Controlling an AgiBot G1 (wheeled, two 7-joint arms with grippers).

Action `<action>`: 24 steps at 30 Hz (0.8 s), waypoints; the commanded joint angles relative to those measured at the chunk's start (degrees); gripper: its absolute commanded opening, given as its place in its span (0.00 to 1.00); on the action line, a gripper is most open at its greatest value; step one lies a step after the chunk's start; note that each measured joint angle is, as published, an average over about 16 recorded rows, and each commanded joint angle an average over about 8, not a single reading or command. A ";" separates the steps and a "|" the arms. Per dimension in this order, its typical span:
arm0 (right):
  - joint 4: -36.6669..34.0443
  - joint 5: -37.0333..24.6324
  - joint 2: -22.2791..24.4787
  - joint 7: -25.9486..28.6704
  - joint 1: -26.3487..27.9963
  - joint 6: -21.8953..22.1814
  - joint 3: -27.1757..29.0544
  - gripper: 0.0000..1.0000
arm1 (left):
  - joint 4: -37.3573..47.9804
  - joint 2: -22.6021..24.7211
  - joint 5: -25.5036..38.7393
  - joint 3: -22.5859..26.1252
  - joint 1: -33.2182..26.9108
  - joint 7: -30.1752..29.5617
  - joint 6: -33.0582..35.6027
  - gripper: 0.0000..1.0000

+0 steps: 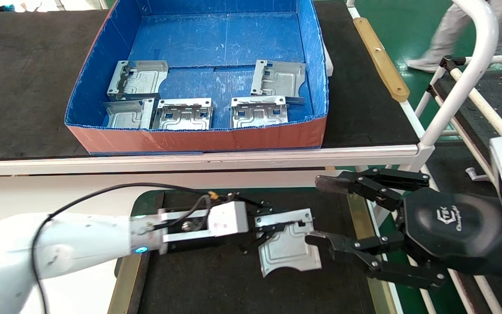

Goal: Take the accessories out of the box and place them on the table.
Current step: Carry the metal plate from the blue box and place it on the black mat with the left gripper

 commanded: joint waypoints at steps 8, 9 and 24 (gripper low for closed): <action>0.00 0.00 0.00 0.00 0.00 0.00 0.00 1.00 | 8.82 5.87 0.78 0.77 -2.62 7.10 -8.16 0.00; 0.00 0.00 0.00 0.00 0.00 0.00 0.00 1.00 | 8.73 6.08 0.48 0.94 -2.58 7.27 -8.57 0.00; 0.00 0.00 0.00 0.00 0.00 0.00 0.00 1.00 | 1.35 6.71 -7.73 8.83 -0.12 2.41 -11.56 0.00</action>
